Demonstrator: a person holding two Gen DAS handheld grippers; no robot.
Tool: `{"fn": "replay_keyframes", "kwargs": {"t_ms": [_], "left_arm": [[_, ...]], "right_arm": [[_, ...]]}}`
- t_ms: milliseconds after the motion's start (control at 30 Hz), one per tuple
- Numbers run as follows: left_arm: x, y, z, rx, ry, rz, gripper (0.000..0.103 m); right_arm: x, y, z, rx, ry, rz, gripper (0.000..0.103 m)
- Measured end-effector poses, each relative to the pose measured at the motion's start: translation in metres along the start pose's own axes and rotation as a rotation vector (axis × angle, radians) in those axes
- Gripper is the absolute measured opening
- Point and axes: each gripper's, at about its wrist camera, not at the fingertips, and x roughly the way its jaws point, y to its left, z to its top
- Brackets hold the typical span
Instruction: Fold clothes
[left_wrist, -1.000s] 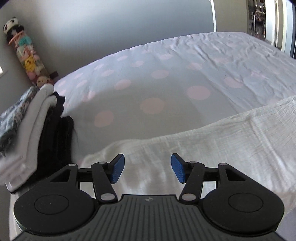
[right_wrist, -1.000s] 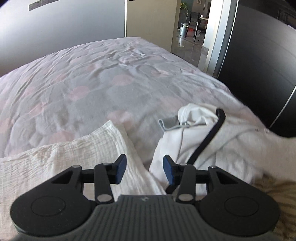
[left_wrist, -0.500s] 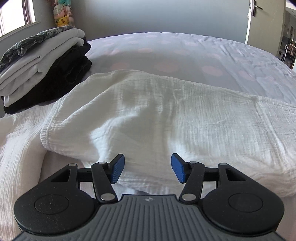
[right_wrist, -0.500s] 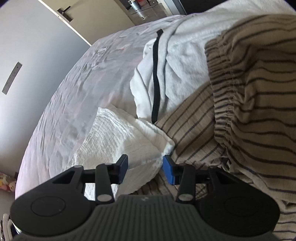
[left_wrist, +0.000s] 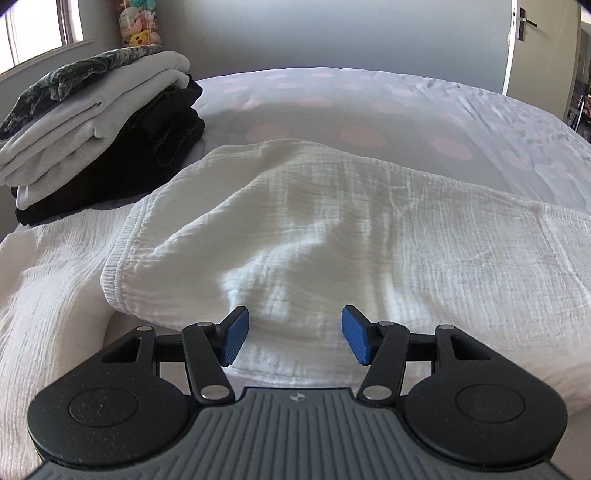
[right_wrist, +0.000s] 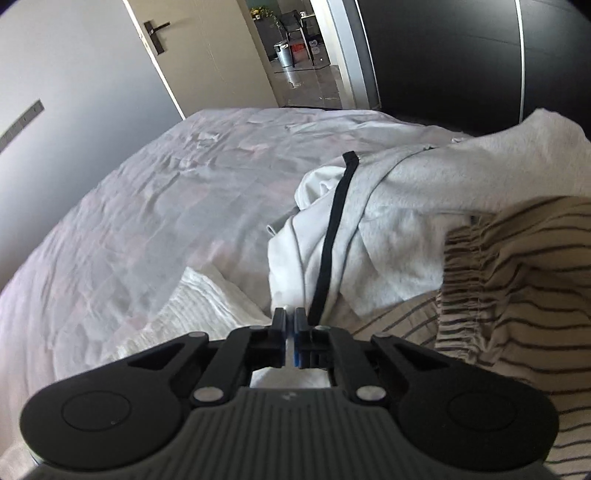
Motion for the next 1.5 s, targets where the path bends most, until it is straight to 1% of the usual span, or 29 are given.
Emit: {"fn": "replay_keyframes", "kwargs": {"t_ms": [33,100,267,300,333,467,600,667,733,800,833,900,933,967,1000,1033,1067,1133,1167,1200,1300,1333,1367,1400,1433,1467,1500], "left_arm": [[0.000,0.004,0.001,-0.019,0.001,-0.002,0.066],[0.001,0.018,0.003,-0.090,0.019,-0.003,0.066],[-0.003,0.061,0.003,-0.289,0.020,0.002,0.066],[-0.004,0.070,0.002,-0.328,0.019,0.006,0.066],[-0.004,0.078,0.002,-0.368,0.018,0.011,0.066],[-0.002,0.106,-0.005,-0.502,0.013,0.023,0.066],[0.011,0.131,-0.012,-0.613,0.028,-0.002,0.066],[0.022,0.139,-0.014,-0.647,0.024,-0.001,0.066],[0.032,0.144,-0.014,-0.668,0.008,-0.002,0.066],[0.037,0.141,-0.011,-0.640,-0.030,0.005,0.066],[0.039,0.138,-0.010,-0.620,-0.047,0.012,0.068],[0.042,0.132,-0.008,-0.587,-0.072,0.023,0.068],[0.040,0.131,-0.007,-0.579,-0.093,0.018,0.065],[0.039,0.129,-0.006,-0.573,-0.115,0.013,0.044],[0.037,0.128,-0.006,-0.566,-0.137,0.008,0.034],[0.032,0.128,-0.003,-0.560,-0.168,-0.001,0.027],[0.024,0.128,0.000,-0.547,-0.209,0.003,0.025],[0.010,0.123,0.009,-0.487,-0.279,0.055,0.024],[0.008,0.122,0.012,-0.471,-0.278,0.076,0.024],[0.007,0.123,0.014,-0.457,-0.274,0.096,0.024],[0.020,0.126,0.013,-0.459,-0.214,0.119,0.024],[0.024,0.125,0.012,-0.449,-0.195,0.124,0.026],[0.025,0.122,0.013,-0.432,-0.184,0.137,0.031],[0.026,0.118,0.013,-0.415,-0.173,0.150,0.033],[0.024,0.115,0.014,-0.403,-0.176,0.174,0.039],[0.022,0.112,0.015,-0.391,-0.180,0.198,0.053],[0.018,0.109,0.015,-0.378,-0.184,0.225,0.061]], "right_arm": [[0.003,0.000,-0.002,-0.022,0.007,-0.021,0.005],[0.011,-0.002,-0.009,-0.042,0.032,-0.040,0.005],[-0.003,0.007,-0.036,-0.063,-0.004,-0.042,0.016],[-0.007,0.009,-0.042,-0.067,-0.013,-0.041,0.023],[-0.014,0.013,-0.049,-0.061,-0.024,-0.023,0.030],[-0.042,0.044,-0.098,-0.018,-0.045,0.120,0.031],[-0.050,0.088,-0.161,0.007,-0.035,0.232,0.032],[-0.050,0.109,-0.190,0.008,-0.031,0.284,0.032],[-0.050,0.131,-0.216,-0.029,-0.028,0.336,0.033],[-0.050,0.150,-0.234,-0.128,-0.027,0.379,0.033],[-0.050,0.161,-0.242,-0.192,-0.034,0.402,0.033],[-0.052,0.172,-0.250,-0.285,-0.081,0.434,0.034],[-0.051,0.174,-0.251,-0.310,-0.097,0.441,0.035],[-0.049,0.176,-0.253,-0.330,-0.107,0.444,0.036],[-0.045,0.177,-0.255,-0.340,-0.104,0.442,0.036],[-0.041,0.176,-0.256,-0.337,-0.090,0.437,0.036],[-0.037,0.175,-0.257,-0.330,-0.074,0.434,0.036],[-0.034,0.172,-0.258,-0.313,-0.056,0.435,0.036],[-0.034,0.170,-0.258,-0.308,-0.053,0.436,0.036],[-0.033,0.169,-0.257,-0.304,-0.052,0.436,0.036],[-0.032,0.170,-0.258,-0.313,-0.043,0.433,0.036],[-0.031,0.171,-0.259,-0.316,-0.039,0.431,0.036],[-0.030,0.171,-0.258,-0.321,-0.038,0.430,0.036],[-0.029,0.172,-0.258,-0.324,-0.035,0.430,0.036],[-0.028,0.172,-0.257,-0.324,-0.033,0.430,0.036],[-0.027,0.172,-0.256,-0.322,-0.029,0.431,0.037],[-0.027,0.171,-0.255,-0.319,-0.026,0.432,0.037]]}}
